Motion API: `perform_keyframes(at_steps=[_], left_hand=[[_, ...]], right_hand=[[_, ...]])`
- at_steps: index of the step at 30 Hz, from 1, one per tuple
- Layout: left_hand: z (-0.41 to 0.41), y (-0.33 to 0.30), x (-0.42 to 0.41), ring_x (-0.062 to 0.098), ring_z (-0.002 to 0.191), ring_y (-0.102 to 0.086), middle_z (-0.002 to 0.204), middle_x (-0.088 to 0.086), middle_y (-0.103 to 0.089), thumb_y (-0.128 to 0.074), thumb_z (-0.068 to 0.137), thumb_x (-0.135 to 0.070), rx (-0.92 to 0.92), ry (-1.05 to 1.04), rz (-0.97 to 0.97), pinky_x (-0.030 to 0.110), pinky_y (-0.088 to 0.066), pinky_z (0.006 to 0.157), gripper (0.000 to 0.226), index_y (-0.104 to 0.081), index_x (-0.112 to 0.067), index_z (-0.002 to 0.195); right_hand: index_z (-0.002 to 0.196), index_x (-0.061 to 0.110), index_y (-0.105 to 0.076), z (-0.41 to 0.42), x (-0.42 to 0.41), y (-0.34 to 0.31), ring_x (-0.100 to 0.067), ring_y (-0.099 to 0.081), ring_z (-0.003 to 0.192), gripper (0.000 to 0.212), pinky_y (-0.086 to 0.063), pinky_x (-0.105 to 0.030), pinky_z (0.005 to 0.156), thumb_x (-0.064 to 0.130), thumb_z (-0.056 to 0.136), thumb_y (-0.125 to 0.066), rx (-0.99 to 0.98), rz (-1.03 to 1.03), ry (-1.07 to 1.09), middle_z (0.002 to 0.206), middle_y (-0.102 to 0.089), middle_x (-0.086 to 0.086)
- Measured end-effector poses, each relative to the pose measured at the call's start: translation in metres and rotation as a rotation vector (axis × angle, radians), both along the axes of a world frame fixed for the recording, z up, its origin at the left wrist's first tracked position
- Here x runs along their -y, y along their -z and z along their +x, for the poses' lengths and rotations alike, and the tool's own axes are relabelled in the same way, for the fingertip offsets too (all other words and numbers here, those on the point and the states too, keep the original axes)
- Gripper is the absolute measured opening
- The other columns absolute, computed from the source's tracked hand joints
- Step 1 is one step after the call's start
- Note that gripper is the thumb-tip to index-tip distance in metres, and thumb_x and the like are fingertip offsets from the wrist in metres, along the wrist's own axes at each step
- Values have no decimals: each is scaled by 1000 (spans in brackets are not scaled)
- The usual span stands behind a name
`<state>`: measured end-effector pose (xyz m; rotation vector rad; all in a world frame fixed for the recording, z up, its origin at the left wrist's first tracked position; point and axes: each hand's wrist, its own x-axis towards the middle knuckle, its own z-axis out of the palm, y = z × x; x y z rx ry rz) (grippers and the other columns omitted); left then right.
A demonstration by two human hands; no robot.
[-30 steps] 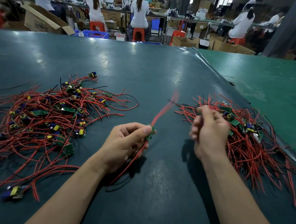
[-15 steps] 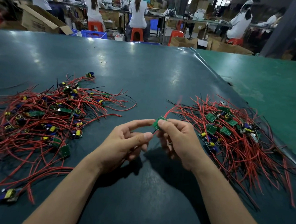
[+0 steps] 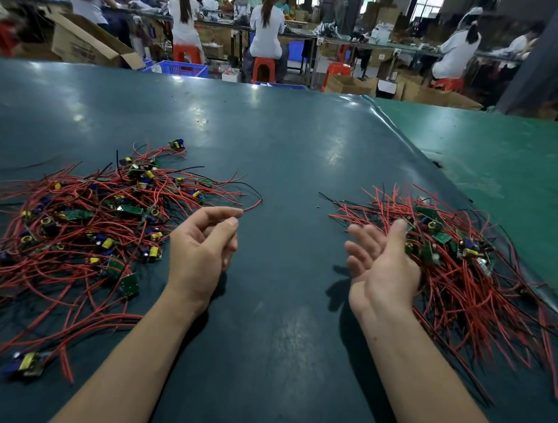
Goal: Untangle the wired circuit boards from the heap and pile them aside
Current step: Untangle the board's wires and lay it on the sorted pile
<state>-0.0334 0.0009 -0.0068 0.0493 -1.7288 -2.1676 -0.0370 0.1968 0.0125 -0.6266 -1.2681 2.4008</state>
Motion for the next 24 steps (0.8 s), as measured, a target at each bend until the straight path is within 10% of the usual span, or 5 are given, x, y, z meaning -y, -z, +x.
perform_keyframes(at_steps=[9, 13, 17, 24], left_hand=[[5, 6, 4, 24, 83, -53, 86, 0, -61, -62, 86, -12, -355, -579, -1016, 32, -41, 78, 12, -70, -10, 95], [5, 4, 20, 36, 122, -40, 127, 13, -53, -57, 82, -25, 43, -880, -1195, 48, -31, 98, 37, -60, -17, 119], [5, 5, 29, 40, 120, -42, 131, 20, -51, -60, 82, -21, 458, -759, -1239, 51, -28, 100, 46, -56, -10, 127], [0, 5, 36, 41, 103, -56, 119, 20, -56, -64, 85, -15, 487, -724, -1217, 47, -35, 91, 40, -59, -12, 124]], right_hand=[[89, 9, -64, -5, 6, 5, -10, -50, 35, 40, -35, -15, 34, 40, 103, -43, 87, 58, -158, 59, -67, 0], [86, 9, -64, -6, 10, 6, -11, -46, 34, 42, -33, -17, 32, 40, 103, -43, 74, 150, -215, 55, -64, 0], [86, 6, -65, -5, 15, 8, -12, -44, 34, 42, -32, -18, 33, 39, 103, -45, 42, 237, -268, 54, -60, 0], [86, 6, -65, -4, 15, 7, -11, -42, 35, 42, -31, -18, 34, 39, 103, -45, 45, 251, -304, 52, -58, -1]])
